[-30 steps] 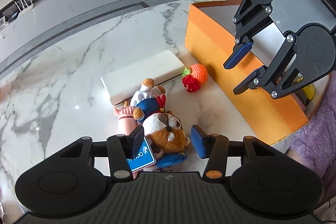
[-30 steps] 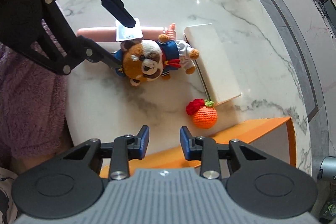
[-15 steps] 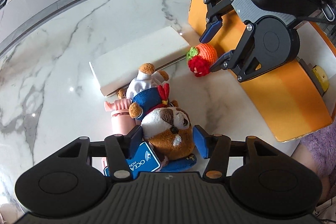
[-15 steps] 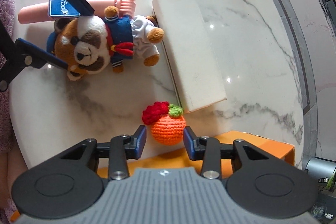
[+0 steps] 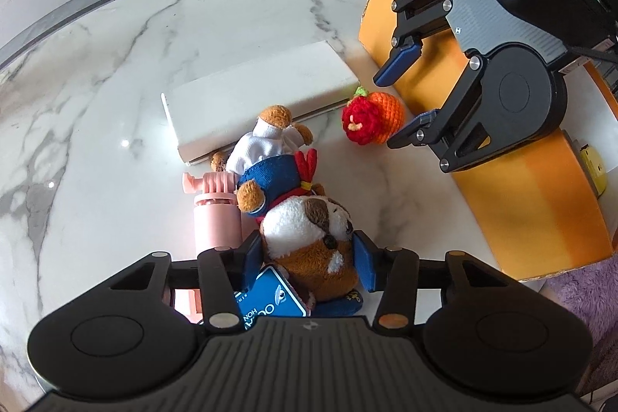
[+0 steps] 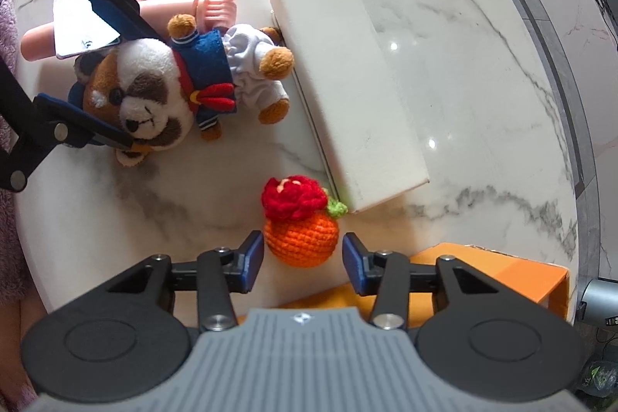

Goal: Organize objects
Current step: 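Grasp the plush bear with the left gripper while the right grasps the crocheted orange, then carry the plush bear and crocheted orange toward the orange box with both grippers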

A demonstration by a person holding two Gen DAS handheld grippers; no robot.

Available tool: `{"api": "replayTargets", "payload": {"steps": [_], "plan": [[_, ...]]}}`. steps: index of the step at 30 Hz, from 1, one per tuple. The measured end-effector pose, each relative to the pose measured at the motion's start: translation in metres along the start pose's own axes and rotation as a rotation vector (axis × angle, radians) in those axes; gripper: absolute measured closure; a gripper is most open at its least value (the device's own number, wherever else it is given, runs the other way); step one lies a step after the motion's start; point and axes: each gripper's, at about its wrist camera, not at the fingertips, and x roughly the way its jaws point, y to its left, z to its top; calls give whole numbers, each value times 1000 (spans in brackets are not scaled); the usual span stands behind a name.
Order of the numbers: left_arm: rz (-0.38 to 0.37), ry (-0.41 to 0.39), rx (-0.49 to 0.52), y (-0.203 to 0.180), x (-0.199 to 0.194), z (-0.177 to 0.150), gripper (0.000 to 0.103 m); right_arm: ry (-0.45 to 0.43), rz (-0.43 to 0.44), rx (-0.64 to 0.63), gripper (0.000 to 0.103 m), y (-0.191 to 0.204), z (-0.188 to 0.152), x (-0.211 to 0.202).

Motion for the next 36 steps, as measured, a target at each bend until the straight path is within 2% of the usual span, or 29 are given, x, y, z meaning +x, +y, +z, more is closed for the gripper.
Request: {"api": "replayTargets", "payload": {"steps": [4,6,10,18,22,27,32,36], "plan": [[-8,-24,-33,4,-3,3,50,-24,30,53,54,-3,2,-4],[-14,-37,-46,4,-9,3,51,-9,53,82,60,-4,2,0],[-27,-72,-74,2,-26,2,51,-32,46,101,61,-1,-1,-5],[-63,-172,-94,-15,-72,4,51,-147,63,130,61,11,-24,-74],[-76,-224,-54,-40,-97,7,51,-180,39,134,61,20,-51,-112],[-100,-278,9,-77,-116,18,51,-175,-2,175,61,34,-103,-151],[-134,-296,81,-115,-117,33,51,-118,-31,233,61,36,-157,-153],[-149,-283,137,-140,-102,49,51,-68,-19,259,61,35,-195,-148]]}}
